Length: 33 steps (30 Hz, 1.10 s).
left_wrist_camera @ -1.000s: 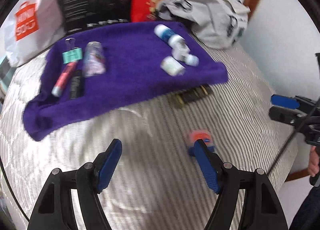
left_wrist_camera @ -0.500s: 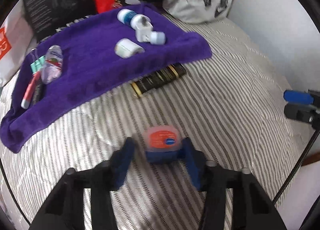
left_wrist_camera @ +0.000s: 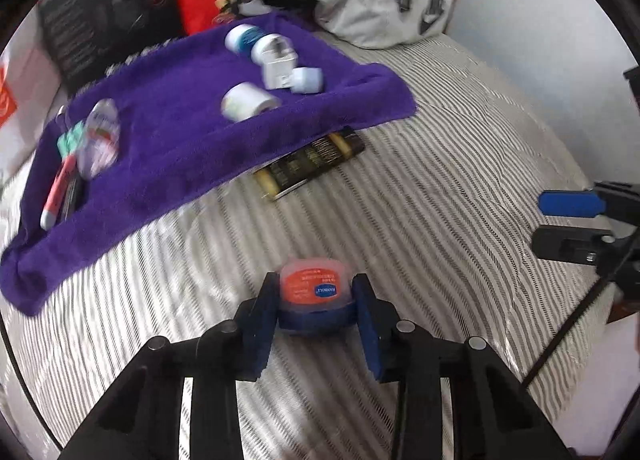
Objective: Organize rigid objects
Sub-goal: 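Grasp the orange-blue Vaseline lip tin from the bed with the left tool, then grasp the dark Grand Reserve box with the right tool while the left tool holds the lip tin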
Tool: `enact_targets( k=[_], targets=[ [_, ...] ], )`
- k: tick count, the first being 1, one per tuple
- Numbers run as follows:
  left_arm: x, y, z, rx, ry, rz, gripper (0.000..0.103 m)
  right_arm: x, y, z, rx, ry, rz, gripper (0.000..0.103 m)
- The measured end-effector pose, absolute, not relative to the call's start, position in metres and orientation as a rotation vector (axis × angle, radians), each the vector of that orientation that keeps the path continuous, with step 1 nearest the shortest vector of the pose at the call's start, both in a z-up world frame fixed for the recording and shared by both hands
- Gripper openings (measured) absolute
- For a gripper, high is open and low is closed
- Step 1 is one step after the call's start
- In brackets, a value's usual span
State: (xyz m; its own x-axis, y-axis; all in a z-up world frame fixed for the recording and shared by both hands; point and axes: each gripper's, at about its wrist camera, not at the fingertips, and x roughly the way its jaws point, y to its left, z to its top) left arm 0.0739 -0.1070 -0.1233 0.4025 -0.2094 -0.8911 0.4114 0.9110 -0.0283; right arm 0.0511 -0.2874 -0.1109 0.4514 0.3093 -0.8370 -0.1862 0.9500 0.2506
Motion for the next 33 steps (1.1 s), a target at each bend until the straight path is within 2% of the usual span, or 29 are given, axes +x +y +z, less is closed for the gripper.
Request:
enact_targets(
  k=[7,13,27,29,33],
  targets=[
    [0.068,-0.033,-0.121,0.19,1.109,-0.23,0.035,0.101,-0.231,-0.119,0.004,1.052,0.385,0.057],
    [0.067,0.012,-0.122,0.116,1.113,-0.176,0.035,0.13,-0.205,-0.115,0.071,1.049,0.34,0.057],
    [0.067,0.03,-0.122,0.037,1.088,-0.256,0.035,0.163,-0.182,-0.13,0.206,1.043,0.109,0.059],
    [0.067,0.032,-0.121,0.034,1.085,-0.264,0.035,0.161,-0.172,-0.132,0.152,1.031,0.094,0.064],
    [0.068,0.035,-0.12,0.012,1.082,-0.274,0.035,0.15,-0.152,-0.137,-0.023,1.046,0.128,0.065]
  ],
)
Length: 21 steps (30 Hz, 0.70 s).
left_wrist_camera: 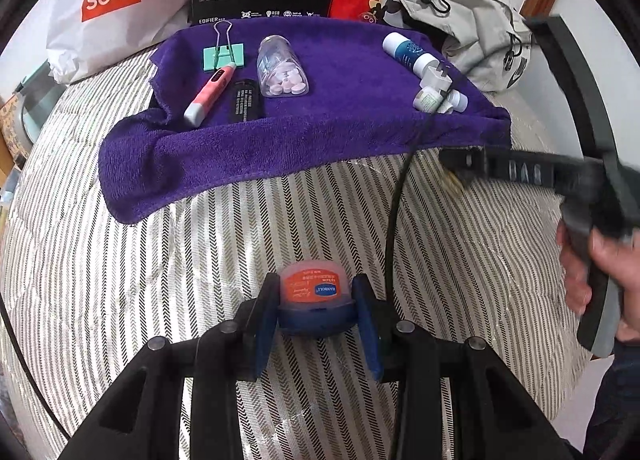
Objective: Organize rigid objects
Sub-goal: 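Grasp the dark Grand Reserve box with the right tool while the left tool holds the lip tin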
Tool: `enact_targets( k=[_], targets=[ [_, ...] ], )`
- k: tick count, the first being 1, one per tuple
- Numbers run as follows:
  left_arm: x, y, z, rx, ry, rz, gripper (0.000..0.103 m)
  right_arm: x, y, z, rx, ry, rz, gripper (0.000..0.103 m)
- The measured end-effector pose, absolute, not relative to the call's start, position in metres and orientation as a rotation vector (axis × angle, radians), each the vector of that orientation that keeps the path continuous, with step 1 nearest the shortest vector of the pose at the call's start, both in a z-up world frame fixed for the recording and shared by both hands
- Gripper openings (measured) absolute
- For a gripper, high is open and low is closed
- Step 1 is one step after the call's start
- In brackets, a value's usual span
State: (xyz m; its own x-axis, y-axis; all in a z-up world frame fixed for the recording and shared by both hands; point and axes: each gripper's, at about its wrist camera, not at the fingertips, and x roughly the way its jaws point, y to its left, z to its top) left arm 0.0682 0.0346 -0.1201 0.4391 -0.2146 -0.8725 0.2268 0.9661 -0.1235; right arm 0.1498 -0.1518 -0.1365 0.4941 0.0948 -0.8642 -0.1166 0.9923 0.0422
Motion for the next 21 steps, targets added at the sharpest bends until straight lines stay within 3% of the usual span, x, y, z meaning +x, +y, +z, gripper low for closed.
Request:
enact_targets(
  k=[16,20,21],
  targets=[
    [0.07,0.031,-0.121,0.029,1.084,-0.262,0.035,0.116,-0.186,-0.138,-0.137,1.063,0.208,0.065],
    [0.072,0.033,-0.121,0.011,1.089,-0.263,0.035,0.114,-0.183,-0.138,-0.144,1.026,0.225,0.06],
    [0.072,0.034,-0.121,0.009,1.088,-0.265,0.035,0.113,-0.183,-0.137,-0.15,1.023,0.231,0.054]
  ],
)
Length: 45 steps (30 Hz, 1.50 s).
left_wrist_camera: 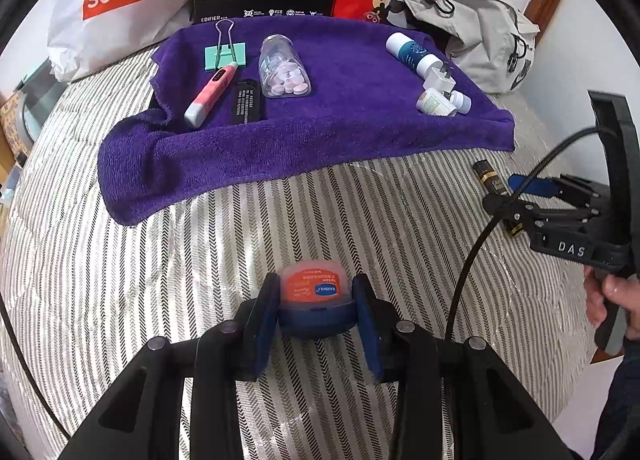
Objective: Organize rigid objects
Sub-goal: 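Grasp the dark Grand Reserve box with the right tool while the left tool holds the lip tin, then carry the lip tin to the towel with the left tool while the right tool carries the box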
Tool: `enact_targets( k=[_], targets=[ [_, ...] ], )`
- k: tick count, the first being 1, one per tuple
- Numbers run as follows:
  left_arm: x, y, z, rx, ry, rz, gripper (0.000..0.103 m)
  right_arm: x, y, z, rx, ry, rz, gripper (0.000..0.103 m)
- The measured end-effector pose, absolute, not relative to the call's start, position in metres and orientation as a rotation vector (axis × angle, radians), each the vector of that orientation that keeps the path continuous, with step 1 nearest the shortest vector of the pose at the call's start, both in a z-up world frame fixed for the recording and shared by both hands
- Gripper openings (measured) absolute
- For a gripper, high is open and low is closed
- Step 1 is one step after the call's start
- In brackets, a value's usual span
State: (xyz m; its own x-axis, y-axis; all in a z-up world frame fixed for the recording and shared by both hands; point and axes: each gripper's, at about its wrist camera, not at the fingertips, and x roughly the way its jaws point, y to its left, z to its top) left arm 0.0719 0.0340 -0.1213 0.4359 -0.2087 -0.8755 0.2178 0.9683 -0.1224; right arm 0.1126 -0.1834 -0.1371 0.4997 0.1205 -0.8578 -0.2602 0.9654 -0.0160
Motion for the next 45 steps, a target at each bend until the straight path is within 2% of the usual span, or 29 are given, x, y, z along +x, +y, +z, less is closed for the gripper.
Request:
enact_targets(
  k=[1,2,3,24,38,45],
  targets=[
    [0.072,0.034,-0.121,0.006,1.088,-0.267,0.035,0.109,-0.185,-0.136,-0.157,1.025,0.247,0.047],
    [0.072,0.034,-0.122,0.005,1.088,-0.267,0.035,0.109,-0.186,-0.134,-0.164,1.032,0.257,0.026],
    [0.072,0.035,-0.122,0.005,1.088,-0.267,0.035,0.108,-0.19,-0.133,-0.169,1.046,0.26,0.023],
    [0.07,0.024,-0.124,0.083,1.062,-0.253,0.035,0.116,-0.188,-0.137,-0.172,1.003,0.284,0.025],
    [0.076,0.035,-0.11,0.001,1.076,-0.265,0.035,0.104,-0.205,-0.135,-0.125,1.039,0.365,0.024],
    [0.079,0.024,-0.112,0.047,1.088,-0.25,0.035,0.105,-0.188,-0.137,-0.228,1.026,0.353,0.026]
  ],
)
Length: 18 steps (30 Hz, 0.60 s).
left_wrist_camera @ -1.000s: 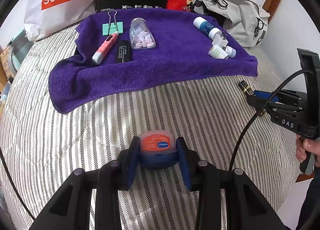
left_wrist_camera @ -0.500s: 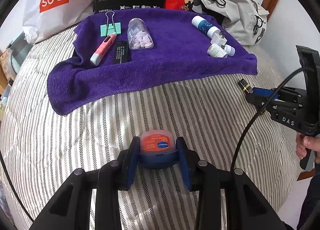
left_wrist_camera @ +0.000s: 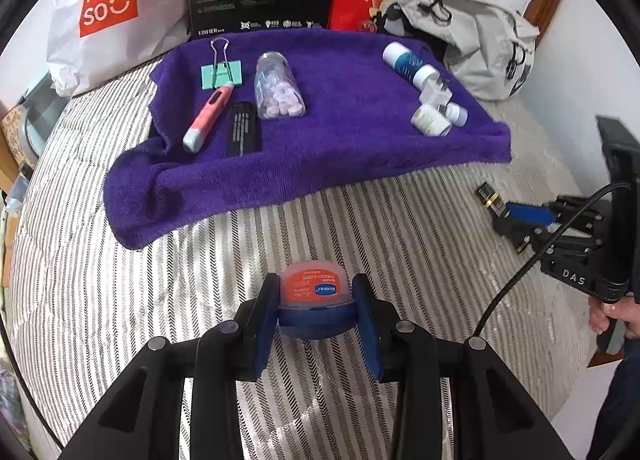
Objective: Organize rigid objects
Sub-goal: 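Carry the lip tin to the towel with the left tool while the right tool carries the box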
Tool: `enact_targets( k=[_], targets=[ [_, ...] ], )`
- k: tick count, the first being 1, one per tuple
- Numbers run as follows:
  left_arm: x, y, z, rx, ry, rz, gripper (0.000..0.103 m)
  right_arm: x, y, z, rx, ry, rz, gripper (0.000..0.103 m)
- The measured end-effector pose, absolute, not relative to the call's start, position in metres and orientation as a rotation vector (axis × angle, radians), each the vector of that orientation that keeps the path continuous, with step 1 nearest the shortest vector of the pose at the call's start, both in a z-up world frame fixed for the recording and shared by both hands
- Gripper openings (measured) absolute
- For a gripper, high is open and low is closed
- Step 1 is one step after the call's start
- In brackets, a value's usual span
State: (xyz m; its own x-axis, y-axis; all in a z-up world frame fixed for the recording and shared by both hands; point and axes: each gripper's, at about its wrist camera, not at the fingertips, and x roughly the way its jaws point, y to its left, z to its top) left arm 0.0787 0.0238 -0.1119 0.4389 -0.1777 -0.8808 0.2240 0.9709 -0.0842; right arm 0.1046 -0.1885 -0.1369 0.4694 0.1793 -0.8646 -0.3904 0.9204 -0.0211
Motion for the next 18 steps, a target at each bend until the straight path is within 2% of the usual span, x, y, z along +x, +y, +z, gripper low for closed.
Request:
enact_targets(
  k=[7,18],
  targets=[
    [0.077,0.019,-0.122,0.046,1.105,-0.254,0.035,0.109,-0.201,-0.136,-0.144,1.038,0.382,0.024],
    [0.095,0.029,-0.094,0.058,1.052,-0.235,0.035,0.109,-0.217,-0.106,-0.061,0.999,0.411,0.024]
  ],
)
